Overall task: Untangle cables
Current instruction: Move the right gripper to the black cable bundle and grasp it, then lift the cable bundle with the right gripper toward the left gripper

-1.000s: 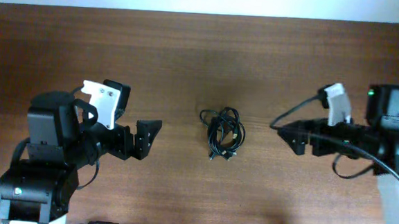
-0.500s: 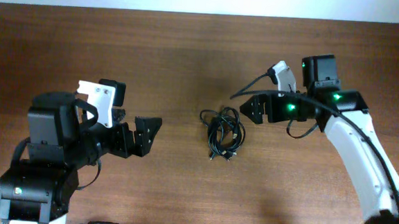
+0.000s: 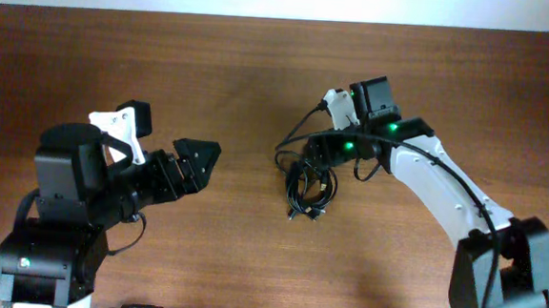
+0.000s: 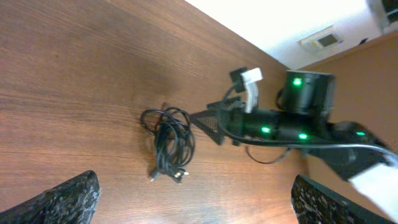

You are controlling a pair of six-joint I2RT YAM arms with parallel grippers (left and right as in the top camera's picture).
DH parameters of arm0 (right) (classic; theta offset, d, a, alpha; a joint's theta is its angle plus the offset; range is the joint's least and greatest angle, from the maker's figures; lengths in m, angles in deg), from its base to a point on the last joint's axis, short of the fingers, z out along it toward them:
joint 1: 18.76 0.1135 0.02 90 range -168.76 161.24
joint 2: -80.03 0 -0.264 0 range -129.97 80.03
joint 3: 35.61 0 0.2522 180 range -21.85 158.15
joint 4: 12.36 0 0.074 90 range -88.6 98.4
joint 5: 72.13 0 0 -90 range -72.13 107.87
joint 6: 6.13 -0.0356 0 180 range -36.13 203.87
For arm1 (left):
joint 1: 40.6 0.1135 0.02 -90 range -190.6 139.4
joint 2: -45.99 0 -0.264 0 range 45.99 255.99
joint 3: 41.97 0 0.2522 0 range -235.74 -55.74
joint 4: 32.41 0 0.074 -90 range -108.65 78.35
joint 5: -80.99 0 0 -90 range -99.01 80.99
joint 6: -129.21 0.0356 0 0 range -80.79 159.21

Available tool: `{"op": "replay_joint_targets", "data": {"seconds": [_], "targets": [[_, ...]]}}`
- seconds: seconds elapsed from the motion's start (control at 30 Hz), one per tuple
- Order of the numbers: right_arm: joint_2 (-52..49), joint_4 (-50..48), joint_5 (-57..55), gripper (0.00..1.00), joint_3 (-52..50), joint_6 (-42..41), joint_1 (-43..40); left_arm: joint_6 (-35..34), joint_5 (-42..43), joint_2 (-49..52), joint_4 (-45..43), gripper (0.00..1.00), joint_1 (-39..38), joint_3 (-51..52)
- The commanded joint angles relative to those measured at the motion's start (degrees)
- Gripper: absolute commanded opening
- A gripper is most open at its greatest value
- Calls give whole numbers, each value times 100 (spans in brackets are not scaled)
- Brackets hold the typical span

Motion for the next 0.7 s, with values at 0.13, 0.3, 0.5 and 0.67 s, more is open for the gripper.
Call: {"op": "replay_joint_targets", "data": {"seconds": [0.13, 0.3, 0.5, 0.67], "targets": [[-798, -389, 1139, 79, -15, 111, 85, -308, 258, -17, -264, 99, -13, 11], [-953, -455, 940, 19, -15, 129, 520, -306, 238, -17, -334, 99, -13, 11], [-955, -623, 748, 4, -7, 125, 658, -306, 240, -20, -330, 99, -13, 11], [-844, -632, 1491, 4, 664, 101, 658, -195, 236, -20, -330, 99, -13, 11]]}}
